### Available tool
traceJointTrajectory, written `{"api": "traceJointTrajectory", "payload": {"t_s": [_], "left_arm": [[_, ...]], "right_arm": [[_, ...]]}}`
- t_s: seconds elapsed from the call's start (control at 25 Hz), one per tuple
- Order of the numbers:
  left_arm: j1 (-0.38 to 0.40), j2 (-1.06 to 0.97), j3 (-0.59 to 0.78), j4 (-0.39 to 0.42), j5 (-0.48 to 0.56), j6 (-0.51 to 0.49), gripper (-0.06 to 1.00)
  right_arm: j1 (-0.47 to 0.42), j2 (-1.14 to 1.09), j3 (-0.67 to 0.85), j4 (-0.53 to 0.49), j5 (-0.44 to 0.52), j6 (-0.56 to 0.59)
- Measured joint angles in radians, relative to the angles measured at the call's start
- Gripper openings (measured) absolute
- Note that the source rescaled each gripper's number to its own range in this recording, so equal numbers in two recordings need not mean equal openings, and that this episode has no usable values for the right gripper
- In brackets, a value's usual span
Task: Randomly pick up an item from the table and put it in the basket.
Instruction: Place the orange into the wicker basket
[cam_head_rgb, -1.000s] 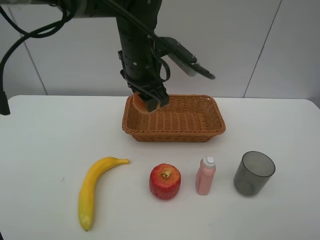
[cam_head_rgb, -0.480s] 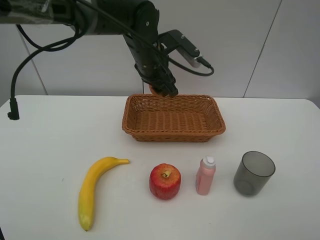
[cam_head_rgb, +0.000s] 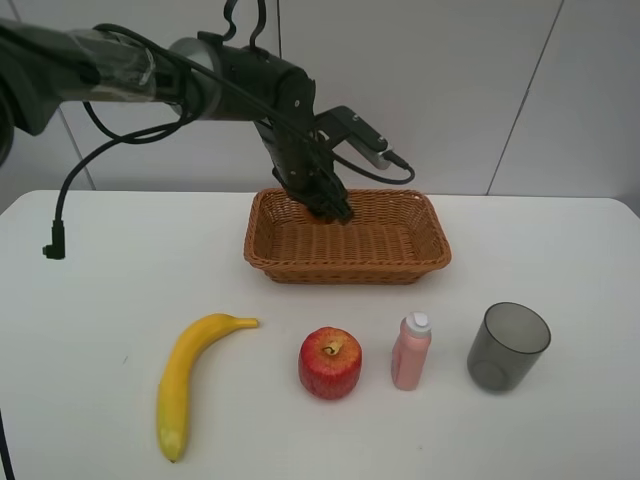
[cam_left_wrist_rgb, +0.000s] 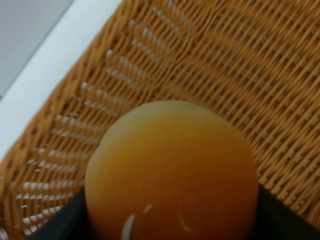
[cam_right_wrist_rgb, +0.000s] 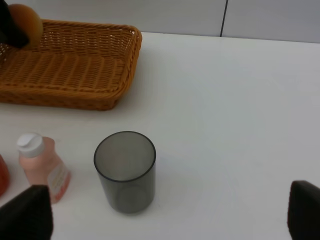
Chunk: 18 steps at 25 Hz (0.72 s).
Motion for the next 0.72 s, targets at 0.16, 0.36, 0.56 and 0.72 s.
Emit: {"api": "traceJointTrajectory", "payload": {"t_s": [0.16,0.36,0.56,0.72], "left_arm": [[0.004,0.023,0.000,-0.004,-0.026,0.000,0.00],[0.004,0.046,0.000,-0.008,-0.055,0.000,0.00],[0.009,0.069,0.000,-0.019,-0.056,0.000,0.00],[0.017,0.070,0.000,-0.020,-0.053,0.000,0.00]], "right_arm": [[0.000,0.000,0.000,0.000,0.000,0.000],[0.000,0.000,0.000,0.000,0.000,0.000],[0.000,0.000,0.000,0.000,0.000,0.000],[0.000,0.000,0.000,0.000,0.000,0.000]]}}
